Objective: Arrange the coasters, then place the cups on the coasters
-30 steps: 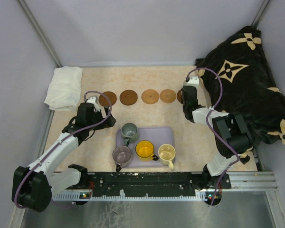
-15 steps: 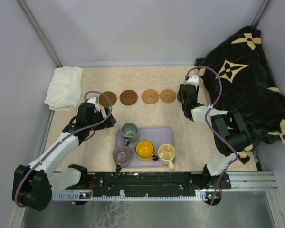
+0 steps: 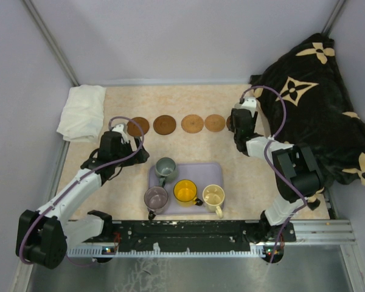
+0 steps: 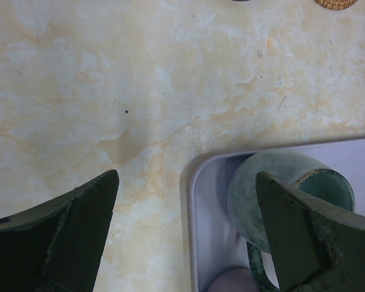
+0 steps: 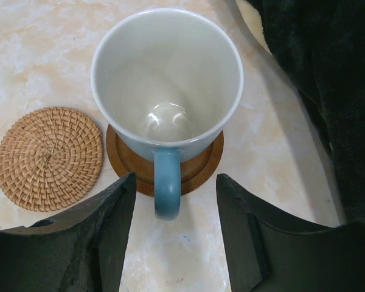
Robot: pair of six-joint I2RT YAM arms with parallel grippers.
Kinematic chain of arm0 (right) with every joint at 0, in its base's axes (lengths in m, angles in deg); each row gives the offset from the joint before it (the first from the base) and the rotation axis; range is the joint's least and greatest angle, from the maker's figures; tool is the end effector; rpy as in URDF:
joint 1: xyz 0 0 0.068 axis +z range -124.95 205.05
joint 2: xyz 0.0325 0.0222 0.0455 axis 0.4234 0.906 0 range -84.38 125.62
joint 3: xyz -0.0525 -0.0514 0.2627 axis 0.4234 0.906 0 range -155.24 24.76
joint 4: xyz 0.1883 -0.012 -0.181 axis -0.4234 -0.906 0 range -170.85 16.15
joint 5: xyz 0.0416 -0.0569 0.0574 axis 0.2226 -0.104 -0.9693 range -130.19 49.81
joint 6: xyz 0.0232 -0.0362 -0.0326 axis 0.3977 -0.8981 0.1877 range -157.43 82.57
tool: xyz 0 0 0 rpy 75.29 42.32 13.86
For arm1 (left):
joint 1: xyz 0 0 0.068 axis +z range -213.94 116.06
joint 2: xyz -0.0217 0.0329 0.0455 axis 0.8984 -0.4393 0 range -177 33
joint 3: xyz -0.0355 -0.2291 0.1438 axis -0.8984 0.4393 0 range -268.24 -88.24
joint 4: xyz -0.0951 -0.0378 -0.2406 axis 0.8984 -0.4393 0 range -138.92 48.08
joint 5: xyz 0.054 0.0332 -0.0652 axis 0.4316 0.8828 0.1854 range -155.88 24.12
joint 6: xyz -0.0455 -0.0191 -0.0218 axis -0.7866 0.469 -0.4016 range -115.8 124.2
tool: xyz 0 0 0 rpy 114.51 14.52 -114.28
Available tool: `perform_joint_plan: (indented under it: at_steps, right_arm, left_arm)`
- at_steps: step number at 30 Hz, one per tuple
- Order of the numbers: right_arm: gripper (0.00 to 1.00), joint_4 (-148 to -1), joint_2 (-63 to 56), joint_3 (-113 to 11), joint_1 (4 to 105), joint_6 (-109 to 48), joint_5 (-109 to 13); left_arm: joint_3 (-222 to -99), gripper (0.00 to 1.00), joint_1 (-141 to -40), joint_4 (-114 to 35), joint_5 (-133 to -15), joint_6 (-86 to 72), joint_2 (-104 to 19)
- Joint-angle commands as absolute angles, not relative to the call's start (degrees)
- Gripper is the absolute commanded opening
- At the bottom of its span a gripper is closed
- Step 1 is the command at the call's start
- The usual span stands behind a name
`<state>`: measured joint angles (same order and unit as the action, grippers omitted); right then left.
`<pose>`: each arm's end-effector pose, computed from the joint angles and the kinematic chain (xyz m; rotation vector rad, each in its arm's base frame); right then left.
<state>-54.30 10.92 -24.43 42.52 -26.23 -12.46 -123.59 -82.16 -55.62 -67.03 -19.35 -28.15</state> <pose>0.3407 0.0899 0.1941 0.1913 1.9724 -0.1685 0.2125 -0.0706 0.2225 -0.0960 2.2909 -0.4072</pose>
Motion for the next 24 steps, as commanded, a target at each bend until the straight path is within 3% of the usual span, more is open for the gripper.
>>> perform_joint_plan:
  at_steps: [1,24]
  right_arm:
    - [0.55,-53.1,7.2,-23.4,42.2,-24.7,-10.3]
    - [0.49,-54.1,5.2,-21.3,42.2,-25.0,-9.4]
  left_arm:
    - [-122.8,1.00,-82.0,-54.4,-67.6,-19.3,-27.5]
    - [-122.2,1.00,-82.0,-54.7,-67.4,-19.7,-26.8]
